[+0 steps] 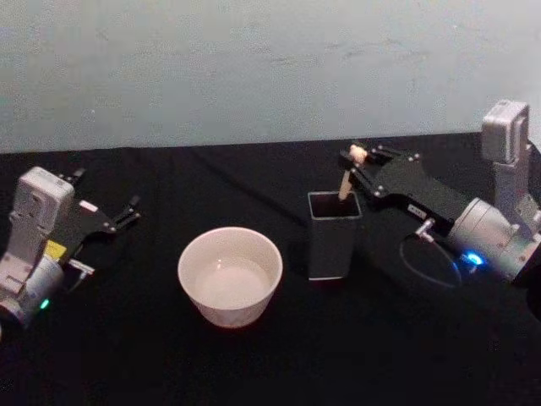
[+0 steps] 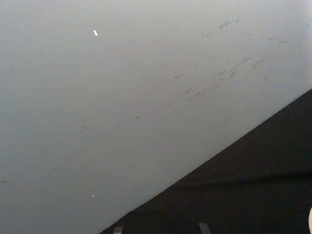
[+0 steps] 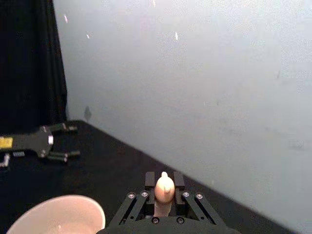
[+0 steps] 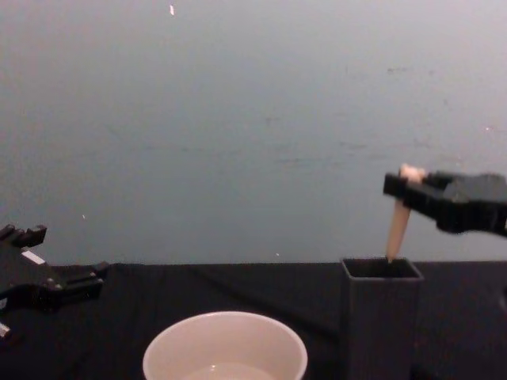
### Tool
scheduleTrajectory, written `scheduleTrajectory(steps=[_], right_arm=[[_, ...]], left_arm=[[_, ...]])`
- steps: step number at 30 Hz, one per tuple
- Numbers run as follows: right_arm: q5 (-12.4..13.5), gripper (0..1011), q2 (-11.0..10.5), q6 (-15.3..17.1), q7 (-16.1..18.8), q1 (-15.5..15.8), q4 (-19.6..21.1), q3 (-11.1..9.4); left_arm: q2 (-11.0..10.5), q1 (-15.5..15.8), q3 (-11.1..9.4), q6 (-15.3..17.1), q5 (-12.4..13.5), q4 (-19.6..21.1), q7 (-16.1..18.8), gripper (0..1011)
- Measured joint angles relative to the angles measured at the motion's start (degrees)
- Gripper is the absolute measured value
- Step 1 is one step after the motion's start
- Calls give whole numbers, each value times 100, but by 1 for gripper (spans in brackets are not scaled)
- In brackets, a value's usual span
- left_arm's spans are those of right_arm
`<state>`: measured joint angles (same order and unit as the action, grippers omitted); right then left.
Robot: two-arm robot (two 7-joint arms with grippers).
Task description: Pick up the stirring spoon with one hand, stir inside the cup, then place it back in its original position.
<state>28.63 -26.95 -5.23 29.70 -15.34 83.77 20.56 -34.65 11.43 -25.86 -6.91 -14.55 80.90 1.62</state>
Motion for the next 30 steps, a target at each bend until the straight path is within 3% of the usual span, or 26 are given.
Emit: scheduleTrajectory(steps=[10,15,19,30], right_arm=[[253,214,-2,-458,201,78,478,-317],[330,214,76,-603,281,32,520,-336],[332,214,184,-686,340,-68,450,-250],[168,214,540,-996,776,-395,-110,316]], left_arm=[[0,0,0,0,0,0,0,1001],[0,0,0,0,0,0,0,1001],[0,0,0,0,0,0,0,1001],[0,0,0,0,0,0,0,1001]])
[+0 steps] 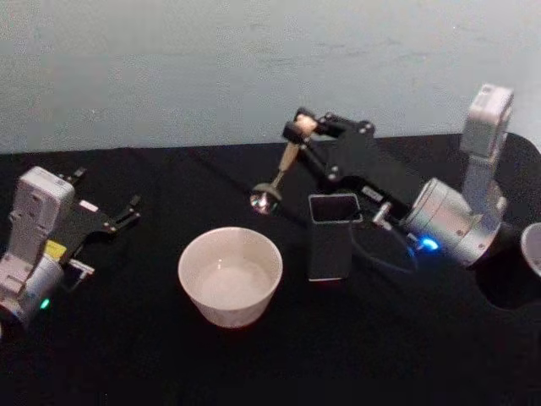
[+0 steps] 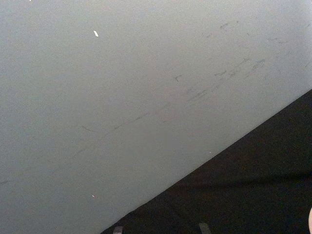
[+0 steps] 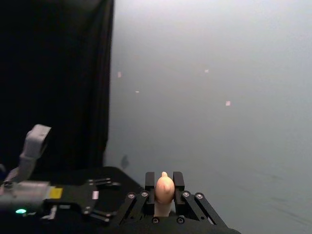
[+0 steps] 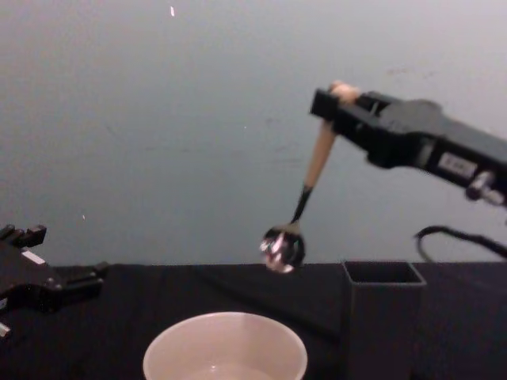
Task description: Pick up the stirring spoon with one hand, stir inside the cup, then place it back in its original position.
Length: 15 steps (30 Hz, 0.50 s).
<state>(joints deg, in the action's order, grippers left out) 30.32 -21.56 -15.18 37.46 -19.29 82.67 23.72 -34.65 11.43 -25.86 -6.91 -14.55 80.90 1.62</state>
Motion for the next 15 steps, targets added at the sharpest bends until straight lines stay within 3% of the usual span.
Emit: scheduleTrajectory(steps=[8,15], right_arm=[[-155,214,179,-246,291,-188,-410,339],[-444,214,354,-489,409,-374,-924,621]], left_arm=[[0,0,0,0,0,0,0,1001],[0,0,0,0,0,0,0,1001]])
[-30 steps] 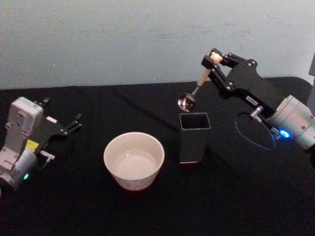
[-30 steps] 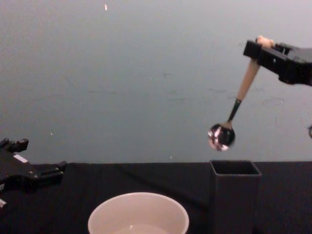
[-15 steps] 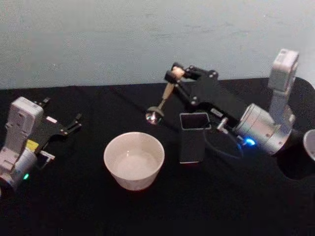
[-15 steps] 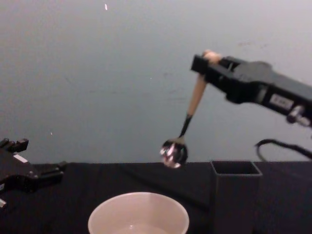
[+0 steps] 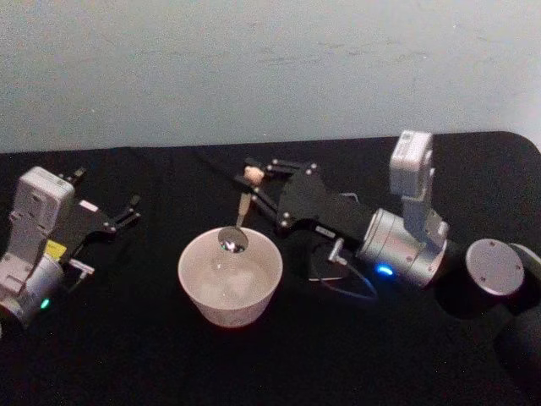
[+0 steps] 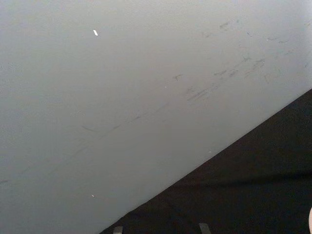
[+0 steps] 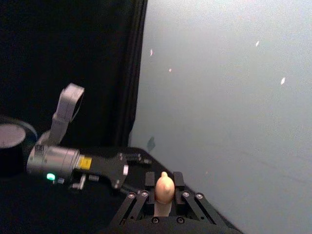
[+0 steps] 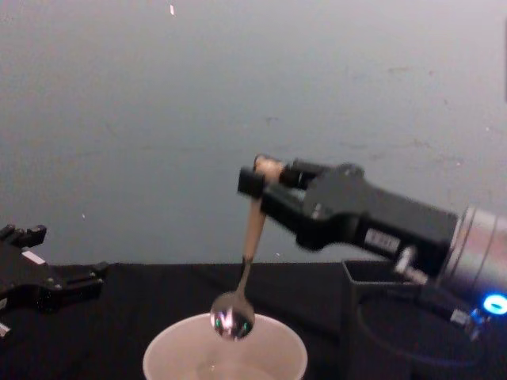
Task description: Pick up the stirring spoon with one hand, stir inside the cup, then place it back in its original position.
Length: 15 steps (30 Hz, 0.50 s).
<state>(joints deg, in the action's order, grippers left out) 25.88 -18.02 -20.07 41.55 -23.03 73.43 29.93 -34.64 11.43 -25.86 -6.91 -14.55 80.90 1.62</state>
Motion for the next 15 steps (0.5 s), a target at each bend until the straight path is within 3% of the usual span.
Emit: scheduleTrajectory(steps=[15], right_arm=[[-454,214,342,-422,35,-262,-849,238]], left_arm=[[0,0,0,0,0,0,0,1001]])
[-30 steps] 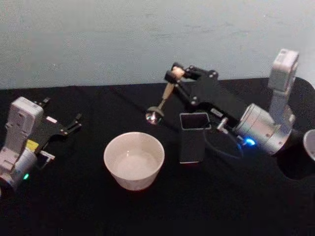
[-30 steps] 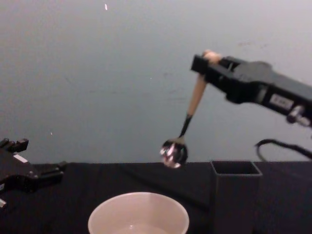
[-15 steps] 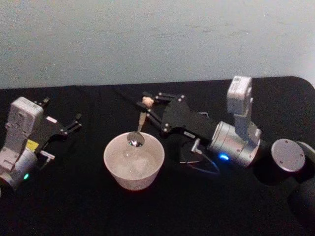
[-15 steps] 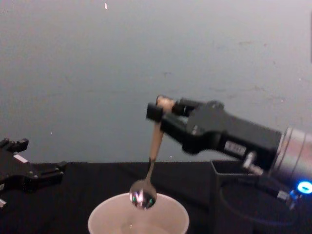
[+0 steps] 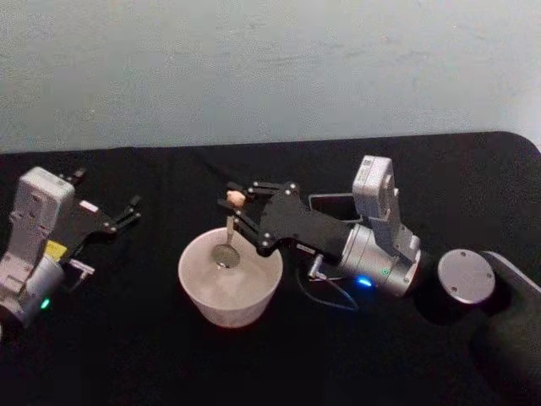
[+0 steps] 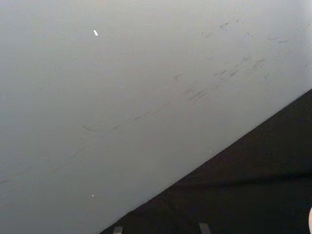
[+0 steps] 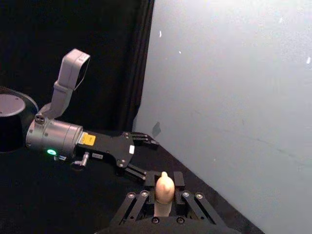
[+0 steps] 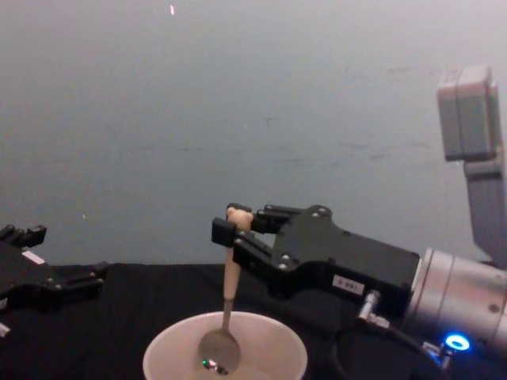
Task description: Pick up the stirring spoon with one hand, stir inside the cup, then place it back in its original position.
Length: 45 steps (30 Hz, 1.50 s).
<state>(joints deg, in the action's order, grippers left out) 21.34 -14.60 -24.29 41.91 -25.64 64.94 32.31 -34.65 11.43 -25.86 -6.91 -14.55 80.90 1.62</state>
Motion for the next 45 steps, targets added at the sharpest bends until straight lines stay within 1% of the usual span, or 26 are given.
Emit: scheduleTrajectory(steps=[12,18,24,29,36,41,42,45], right_arm=[[-208,214,91,-40,-83,-26,-182,29],[-271,214,92,-47,-125,-33,-196,21],[-331,214,44,-15,-226,7,-136,-46],[-326,214,-61,52,-251,98,4,-121],[-173,214,-316,174,-183,390,430,-212],[-13,214,-472,266,-38,622,784,-199],[-13,214,-472,266,-38,622,784,-199],[58,214,-533,310,57,734,961,-133]], left_arm=[[0,0,0,0,0,0,0,1001],[0,0,0,0,0,0,0,1001],[0,0,0,0,0,0,0,1001],[0,0,0,0,0,0,0,1001],[0,0,0,0,0,0,0,1001],[0,0,0,0,0,0,0,1001],[0,0,0,0,0,0,0,1001],[0,0,0,0,0,0,0,1001]])
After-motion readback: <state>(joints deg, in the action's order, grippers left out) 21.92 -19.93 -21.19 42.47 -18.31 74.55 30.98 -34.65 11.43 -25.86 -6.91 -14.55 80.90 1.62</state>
